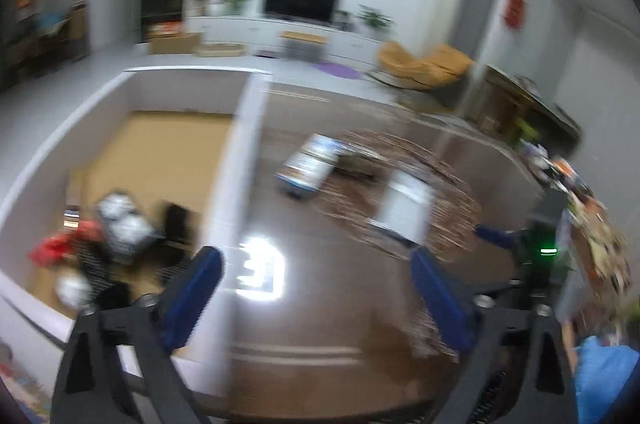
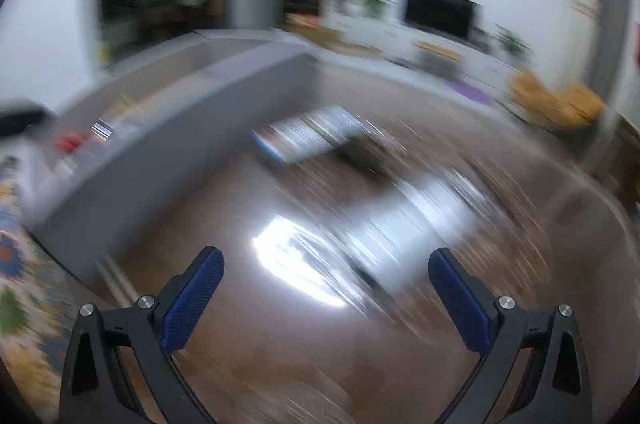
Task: Organize objects
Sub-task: 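Bring both open tools back over the table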
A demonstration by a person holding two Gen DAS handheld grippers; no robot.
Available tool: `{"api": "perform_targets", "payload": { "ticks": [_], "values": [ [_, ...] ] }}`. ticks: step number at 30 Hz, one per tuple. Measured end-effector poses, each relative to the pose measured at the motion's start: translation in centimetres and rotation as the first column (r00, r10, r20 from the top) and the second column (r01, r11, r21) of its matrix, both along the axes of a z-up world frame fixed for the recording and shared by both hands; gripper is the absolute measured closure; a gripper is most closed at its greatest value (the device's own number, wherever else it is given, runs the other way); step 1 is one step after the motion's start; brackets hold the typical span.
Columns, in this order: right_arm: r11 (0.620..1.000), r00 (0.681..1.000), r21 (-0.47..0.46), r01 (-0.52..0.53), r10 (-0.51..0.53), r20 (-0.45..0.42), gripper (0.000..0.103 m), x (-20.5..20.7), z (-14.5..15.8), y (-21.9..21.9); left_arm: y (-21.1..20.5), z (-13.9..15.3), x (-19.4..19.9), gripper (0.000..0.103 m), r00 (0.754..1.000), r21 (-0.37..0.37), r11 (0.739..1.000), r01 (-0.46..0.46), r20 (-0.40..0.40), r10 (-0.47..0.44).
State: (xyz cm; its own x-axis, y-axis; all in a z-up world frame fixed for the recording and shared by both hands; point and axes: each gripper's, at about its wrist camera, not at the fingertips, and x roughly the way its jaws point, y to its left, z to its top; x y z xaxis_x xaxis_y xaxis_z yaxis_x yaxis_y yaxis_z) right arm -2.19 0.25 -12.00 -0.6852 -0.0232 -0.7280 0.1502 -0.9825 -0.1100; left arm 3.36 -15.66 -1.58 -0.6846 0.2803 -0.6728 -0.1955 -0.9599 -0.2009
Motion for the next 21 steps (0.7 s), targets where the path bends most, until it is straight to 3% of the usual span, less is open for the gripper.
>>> {"api": "perform_targets", "payload": {
  "ticks": [3, 7, 13, 21],
  "values": [
    [0.993, 0.991, 0.022, 0.117, -0.119, 0.063, 0.001, 1.2, -2.2, 5.2, 5.8, -3.7, -0.4, 0.0, 0.995, -0.047, 0.996, 0.077, 0.058, -0.075],
    [0.972, 0.964, 0.027, 0.232, -0.233, 0.126, 0.001, 0.0, -4.0, 9.1, 9.9, -8.7, -3.3, 0.0, 0.99, -0.135, 0.987, 0.086, 0.127, -0.069],
    [0.957, 0.948, -0.024, 0.288, -0.282, 0.147, 0.0, -0.5, -4.9, 11.4, 10.1, -13.2, -8.5, 0.0, 0.984, -0.181, 0.983, 0.035, 0.178, -0.003],
    [0.948, 0.944, -0.08, 0.307, -0.293, 0.154, 0.0, 0.4, -4.7, 12.1, 9.6, -14.4, -9.4, 0.0, 0.988, -0.24, 0.97, 0.032, 0.157, 0.006]
  ]
}}
